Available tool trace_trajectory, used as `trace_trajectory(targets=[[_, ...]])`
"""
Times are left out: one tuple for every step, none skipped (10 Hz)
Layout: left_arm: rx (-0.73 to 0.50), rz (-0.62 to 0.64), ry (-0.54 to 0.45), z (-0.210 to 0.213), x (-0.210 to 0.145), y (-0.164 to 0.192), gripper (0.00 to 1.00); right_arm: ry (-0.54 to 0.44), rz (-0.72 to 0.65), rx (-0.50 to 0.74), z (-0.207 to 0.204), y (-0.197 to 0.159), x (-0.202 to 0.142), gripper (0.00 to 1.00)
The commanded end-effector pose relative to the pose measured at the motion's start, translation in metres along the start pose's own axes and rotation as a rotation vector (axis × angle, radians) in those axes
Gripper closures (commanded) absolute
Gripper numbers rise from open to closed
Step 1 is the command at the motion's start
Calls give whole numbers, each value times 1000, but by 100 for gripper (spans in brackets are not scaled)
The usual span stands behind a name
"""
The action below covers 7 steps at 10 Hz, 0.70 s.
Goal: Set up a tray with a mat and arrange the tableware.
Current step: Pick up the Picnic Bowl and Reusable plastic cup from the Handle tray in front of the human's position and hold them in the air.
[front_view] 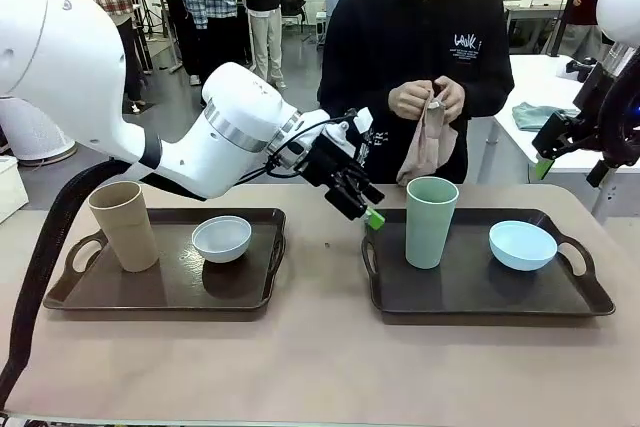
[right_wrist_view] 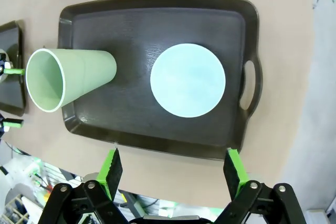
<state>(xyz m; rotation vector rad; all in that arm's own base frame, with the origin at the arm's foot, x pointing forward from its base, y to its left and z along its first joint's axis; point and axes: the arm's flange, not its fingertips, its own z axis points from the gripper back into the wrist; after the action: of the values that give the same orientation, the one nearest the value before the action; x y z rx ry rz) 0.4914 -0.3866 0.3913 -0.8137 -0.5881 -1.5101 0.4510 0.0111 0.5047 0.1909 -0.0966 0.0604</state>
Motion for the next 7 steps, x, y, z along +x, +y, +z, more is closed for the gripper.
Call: trace_trajectory(targets=[[-15, 13, 1, -2, -11, 4, 0, 1, -3, 0, -1, -1, 1, 0], [86, 19, -26, -3, -7, 6, 0, -26, -19, -69, -13, -8, 12, 0], [112, 43, -72, -12, -9, 11, 0, -34, -26, -39, -24, -14, 19, 0], [155, 44, -88, -23, -14, 17, 0, -37, -26, -49, -36, -21, 23, 0], [186, 49, -117, -30, -20, 26, 0, -16, -13, -83, -48, -28, 25, 0], [148, 63, -141, -38, -24, 34, 0, -12, -10, -97, -55, -32, 26, 0], [94, 66, -152, -51, -25, 36, 0, 1, 0, -108, -61, -34, 26, 0]])
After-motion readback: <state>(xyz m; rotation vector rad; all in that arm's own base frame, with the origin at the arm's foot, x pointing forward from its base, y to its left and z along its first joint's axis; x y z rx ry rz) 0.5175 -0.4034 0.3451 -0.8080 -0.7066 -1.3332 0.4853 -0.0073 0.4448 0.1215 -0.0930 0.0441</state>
